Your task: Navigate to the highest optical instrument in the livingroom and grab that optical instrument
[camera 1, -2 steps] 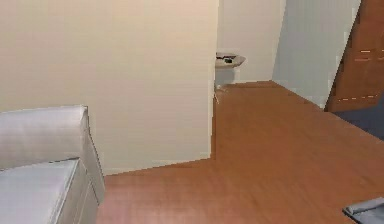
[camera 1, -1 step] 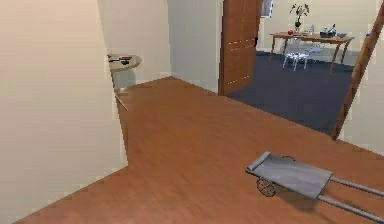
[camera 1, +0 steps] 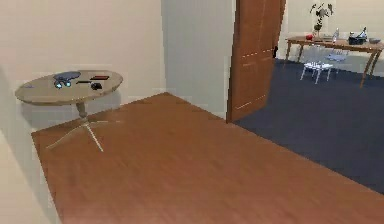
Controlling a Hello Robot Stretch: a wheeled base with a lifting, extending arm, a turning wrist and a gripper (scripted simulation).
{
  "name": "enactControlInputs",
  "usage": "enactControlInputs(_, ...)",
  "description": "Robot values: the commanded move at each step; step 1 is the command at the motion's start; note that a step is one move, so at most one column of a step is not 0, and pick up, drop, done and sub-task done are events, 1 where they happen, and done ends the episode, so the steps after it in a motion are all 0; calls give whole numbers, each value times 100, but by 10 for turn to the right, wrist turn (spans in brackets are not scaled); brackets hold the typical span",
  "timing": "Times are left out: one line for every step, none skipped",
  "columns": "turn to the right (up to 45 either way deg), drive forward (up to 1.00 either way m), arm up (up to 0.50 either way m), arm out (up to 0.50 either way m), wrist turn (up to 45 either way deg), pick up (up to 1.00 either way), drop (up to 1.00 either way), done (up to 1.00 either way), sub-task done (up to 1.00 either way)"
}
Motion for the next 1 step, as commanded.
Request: enactControlInputs(0, 80, 0, 0, 0, 0, 0, 0, 0)
